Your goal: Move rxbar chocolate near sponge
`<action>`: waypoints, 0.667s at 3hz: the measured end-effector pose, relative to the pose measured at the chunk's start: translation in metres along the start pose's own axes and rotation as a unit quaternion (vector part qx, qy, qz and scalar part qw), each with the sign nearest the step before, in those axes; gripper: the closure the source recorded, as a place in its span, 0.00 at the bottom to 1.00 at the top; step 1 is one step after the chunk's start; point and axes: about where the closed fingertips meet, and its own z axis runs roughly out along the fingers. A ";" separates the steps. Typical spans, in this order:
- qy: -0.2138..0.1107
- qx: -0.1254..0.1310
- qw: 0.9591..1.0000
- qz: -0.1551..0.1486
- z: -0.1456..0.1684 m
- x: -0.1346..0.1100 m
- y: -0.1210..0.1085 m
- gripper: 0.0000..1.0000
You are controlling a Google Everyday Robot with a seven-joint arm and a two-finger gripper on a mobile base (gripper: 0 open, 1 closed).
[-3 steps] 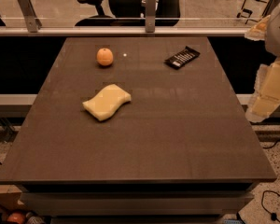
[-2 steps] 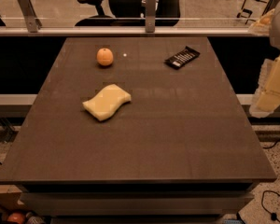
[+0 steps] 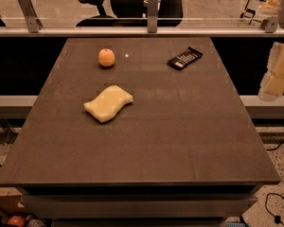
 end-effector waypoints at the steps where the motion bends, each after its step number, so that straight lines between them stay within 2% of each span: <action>1: 0.017 0.022 0.999 -0.025 -0.005 -0.001 -0.023 0.00; 2: 0.033 0.040 0.997 -0.062 -0.008 0.001 -0.050 0.00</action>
Offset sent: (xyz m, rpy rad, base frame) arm 0.0667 -0.0269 0.0373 -0.2075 -0.0981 0.1457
